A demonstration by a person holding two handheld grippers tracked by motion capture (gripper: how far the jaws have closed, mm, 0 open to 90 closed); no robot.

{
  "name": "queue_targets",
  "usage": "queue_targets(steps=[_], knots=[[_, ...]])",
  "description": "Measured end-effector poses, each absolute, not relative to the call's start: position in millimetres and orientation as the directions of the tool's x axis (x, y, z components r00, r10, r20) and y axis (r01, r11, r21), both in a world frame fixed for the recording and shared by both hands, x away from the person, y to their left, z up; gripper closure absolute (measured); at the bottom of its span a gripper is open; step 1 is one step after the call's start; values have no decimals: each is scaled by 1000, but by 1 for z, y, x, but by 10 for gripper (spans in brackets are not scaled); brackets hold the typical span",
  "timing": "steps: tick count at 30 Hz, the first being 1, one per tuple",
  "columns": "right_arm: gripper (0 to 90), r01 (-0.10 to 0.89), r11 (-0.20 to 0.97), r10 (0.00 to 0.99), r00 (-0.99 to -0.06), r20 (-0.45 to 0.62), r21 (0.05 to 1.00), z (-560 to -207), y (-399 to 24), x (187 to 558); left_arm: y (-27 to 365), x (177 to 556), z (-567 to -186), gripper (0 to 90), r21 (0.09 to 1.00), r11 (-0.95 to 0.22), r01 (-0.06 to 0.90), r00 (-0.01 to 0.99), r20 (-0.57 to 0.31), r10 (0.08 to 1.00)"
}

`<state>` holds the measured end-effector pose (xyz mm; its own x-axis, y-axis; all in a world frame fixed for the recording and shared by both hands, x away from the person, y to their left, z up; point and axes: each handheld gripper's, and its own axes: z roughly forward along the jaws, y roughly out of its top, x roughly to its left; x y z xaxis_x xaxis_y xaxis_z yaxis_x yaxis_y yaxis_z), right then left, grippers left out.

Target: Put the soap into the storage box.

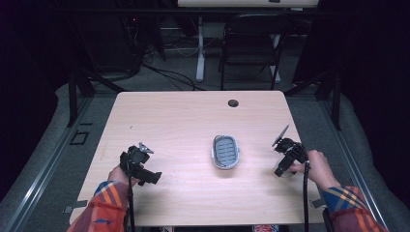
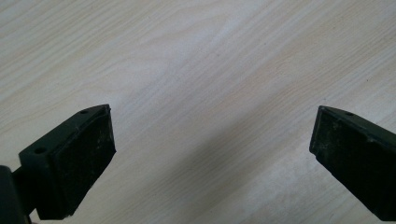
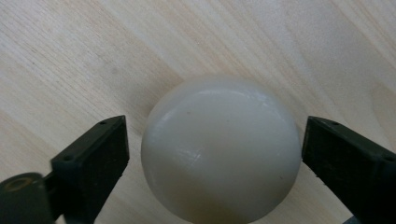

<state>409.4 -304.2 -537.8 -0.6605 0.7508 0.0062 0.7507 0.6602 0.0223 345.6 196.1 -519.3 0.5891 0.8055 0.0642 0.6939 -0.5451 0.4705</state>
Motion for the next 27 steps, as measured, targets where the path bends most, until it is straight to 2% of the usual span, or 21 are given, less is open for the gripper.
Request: queue_targets(steps=[1,4,5,7,8,9,10,12,15,19,21,22,24,25,26,27], knots=[[150,750,662,749,-662,12,16,-538,-304,409,196,346,-519,1,469,-545,696,588,64,806],[173,751,660,751,-660,15,7,-538,-304,409,196,346,-519,1,469,-545,695,590,62,805],[224,780,622,780,-625,26,72,-543,-303,406,196,346,-519,1,468,-546,695,591,62,805],[227,776,629,776,-631,18,55,-542,-304,406,196,346,-519,1,467,-546,695,590,61,805],[228,754,657,753,-657,8,5,-538,-304,409,196,346,-519,1,469,-545,695,589,64,806],[229,780,623,780,-625,19,68,-543,-303,406,196,346,-519,1,470,-545,695,589,64,806],[230,780,620,782,-623,19,79,-544,-303,405,196,345,-519,1,469,-544,696,587,65,807],[231,733,679,733,-680,-7,-19,-537,-304,410,196,345,-519,1,468,-545,695,588,66,806],[232,751,660,751,-660,3,12,-539,-304,408,196,345,-519,1,468,-546,695,589,66,806],[234,737,675,737,-675,-4,-5,-538,-303,409,196,345,-519,1,466,-548,695,591,63,804],[234,764,643,765,-644,9,60,-542,-302,407,196,345,-519,1,466,-548,695,591,63,804],[234,744,668,744,-668,1,20,-538,-303,410,196,345,-519,1,467,-547,695,591,63,804],[234,749,662,749,-662,4,40,-538,-304,410,196,346,-519,1,470,-547,693,591,65,804],[235,742,670,742,-670,3,16,-534,-304,411,196,346,-519,1,469,-547,693,593,61,803],[235,764,643,765,-644,10,64,-536,-305,410,196,346,-519,1,469,-547,694,593,59,803],[235,752,658,753,-659,0,41,-533,-306,412,196,346,-519,1,468,-548,694,593,60,803]])
